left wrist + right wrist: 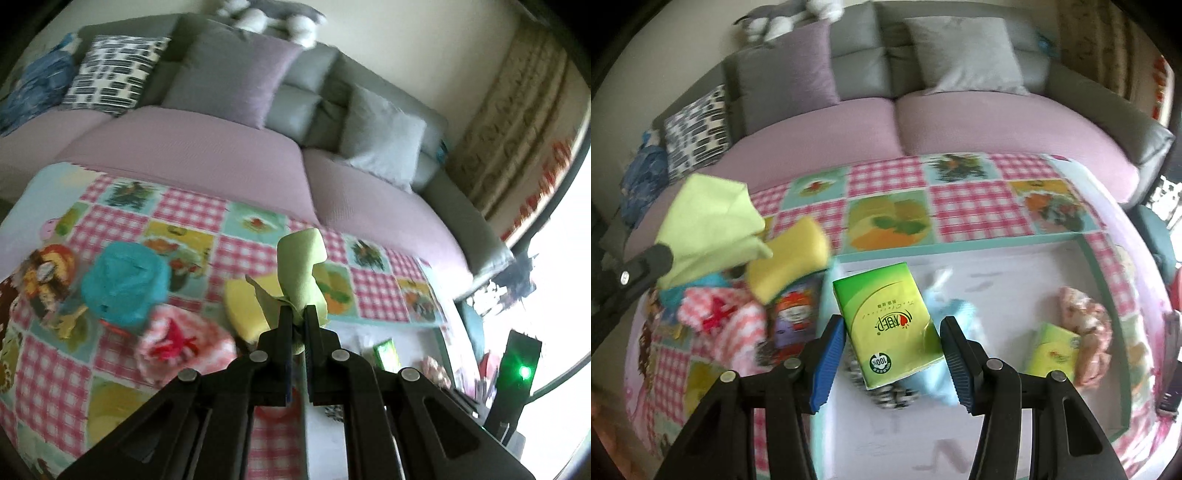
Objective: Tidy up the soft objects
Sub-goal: 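Grasp the yellow-green cloth with the left tool while the right tool carries the tissue pack to the tray, then open the right tool to drop the tissue pack while the left tool lowers the cloth into the tray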
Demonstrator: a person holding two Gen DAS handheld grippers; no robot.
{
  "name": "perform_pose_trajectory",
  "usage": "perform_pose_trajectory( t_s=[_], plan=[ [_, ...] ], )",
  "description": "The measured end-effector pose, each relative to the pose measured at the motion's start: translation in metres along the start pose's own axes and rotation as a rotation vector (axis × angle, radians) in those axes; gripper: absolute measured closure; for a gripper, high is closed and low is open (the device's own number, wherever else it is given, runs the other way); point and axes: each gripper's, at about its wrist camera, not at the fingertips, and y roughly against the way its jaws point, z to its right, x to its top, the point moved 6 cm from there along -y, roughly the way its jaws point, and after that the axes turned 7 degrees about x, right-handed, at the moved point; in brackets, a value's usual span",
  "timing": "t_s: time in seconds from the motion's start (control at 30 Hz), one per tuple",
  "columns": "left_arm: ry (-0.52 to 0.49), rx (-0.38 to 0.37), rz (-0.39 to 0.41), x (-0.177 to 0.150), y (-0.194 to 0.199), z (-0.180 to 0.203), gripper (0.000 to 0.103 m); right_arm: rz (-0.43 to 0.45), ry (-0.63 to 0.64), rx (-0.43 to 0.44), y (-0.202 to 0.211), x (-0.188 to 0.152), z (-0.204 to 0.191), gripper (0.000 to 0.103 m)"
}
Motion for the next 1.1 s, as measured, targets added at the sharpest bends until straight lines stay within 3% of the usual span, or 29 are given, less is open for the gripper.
perform_pose_trajectory(
  t_s=[0.23,0.5,0.8,1.1],
  plan=[
    [-0.126,-0.053,-0.066,-0.015,-0.023,0.056,0.098,0.025,-0.132,-0.102,0.008,0.002,0.060,0.047],
    [-0.212,-0.158,-0.127,-0.040,-0.051,0.102,0.098,0.031,-0.250,-0.144,0.006,-0.002,0.108,0.047],
    [-0.148,-0.099,-0.295,-0.074,-0.113,0.081,0.098,-0.005,-0.223,-0.185,-0.008,-0.009,0.111,0.047],
    [-0.151,-0.069,-0.307,-0.078,-0.120,0.074,0.096,-0.006,-0.209,-0.204,-0.006,-0.009,0.109,0.046]
  ],
)
